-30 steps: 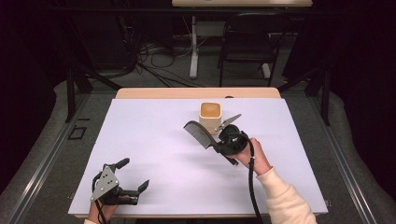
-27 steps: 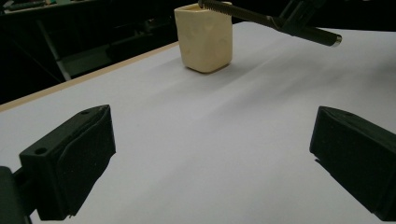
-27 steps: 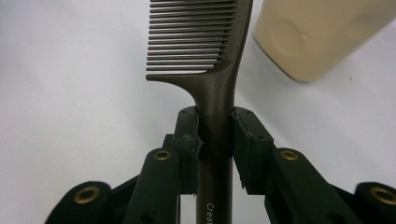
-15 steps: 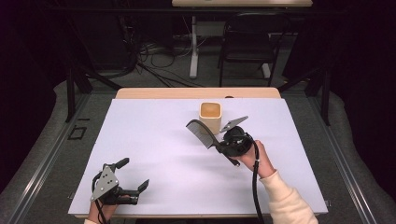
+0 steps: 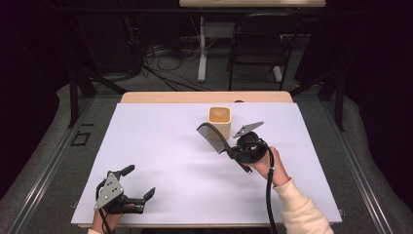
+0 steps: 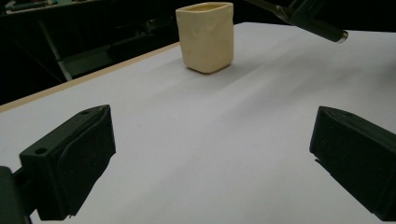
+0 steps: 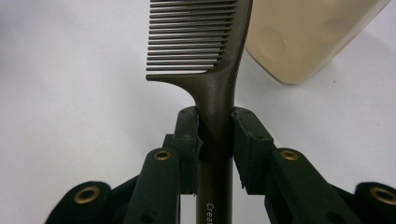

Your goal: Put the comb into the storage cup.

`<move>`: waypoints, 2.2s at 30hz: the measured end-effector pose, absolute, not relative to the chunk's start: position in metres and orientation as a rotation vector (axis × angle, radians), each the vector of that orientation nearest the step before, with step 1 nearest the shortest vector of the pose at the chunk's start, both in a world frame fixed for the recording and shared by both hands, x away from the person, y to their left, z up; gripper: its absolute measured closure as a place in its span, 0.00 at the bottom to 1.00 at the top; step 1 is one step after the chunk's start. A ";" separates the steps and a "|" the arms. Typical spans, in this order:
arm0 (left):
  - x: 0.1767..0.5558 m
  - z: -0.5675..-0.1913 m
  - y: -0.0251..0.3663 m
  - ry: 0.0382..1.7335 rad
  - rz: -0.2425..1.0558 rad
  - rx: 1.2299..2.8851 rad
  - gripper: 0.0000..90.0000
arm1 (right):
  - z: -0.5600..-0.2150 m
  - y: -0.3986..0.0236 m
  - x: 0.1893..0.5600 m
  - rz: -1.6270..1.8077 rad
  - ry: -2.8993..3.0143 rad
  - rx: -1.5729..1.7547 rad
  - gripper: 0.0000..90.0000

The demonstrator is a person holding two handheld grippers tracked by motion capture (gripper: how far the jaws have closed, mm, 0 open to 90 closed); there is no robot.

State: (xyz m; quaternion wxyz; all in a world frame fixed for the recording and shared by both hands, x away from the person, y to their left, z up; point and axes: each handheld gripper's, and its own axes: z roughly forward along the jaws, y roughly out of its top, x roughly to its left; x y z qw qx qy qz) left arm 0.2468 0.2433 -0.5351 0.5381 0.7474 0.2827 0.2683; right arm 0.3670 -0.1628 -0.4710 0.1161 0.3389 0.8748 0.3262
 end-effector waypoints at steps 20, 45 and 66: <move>0.247 -0.535 0.243 0.670 0.642 1.776 0.00 | -0.455 -0.178 0.362 1.011 2.496 1.005 0.81; 0.246 -0.534 0.243 0.670 0.644 1.773 0.00 | -0.447 -0.198 0.367 1.056 2.411 1.029 0.81; 0.247 -0.535 0.243 0.674 0.645 1.772 0.00 | -0.443 -0.202 0.368 1.094 2.354 1.027 0.81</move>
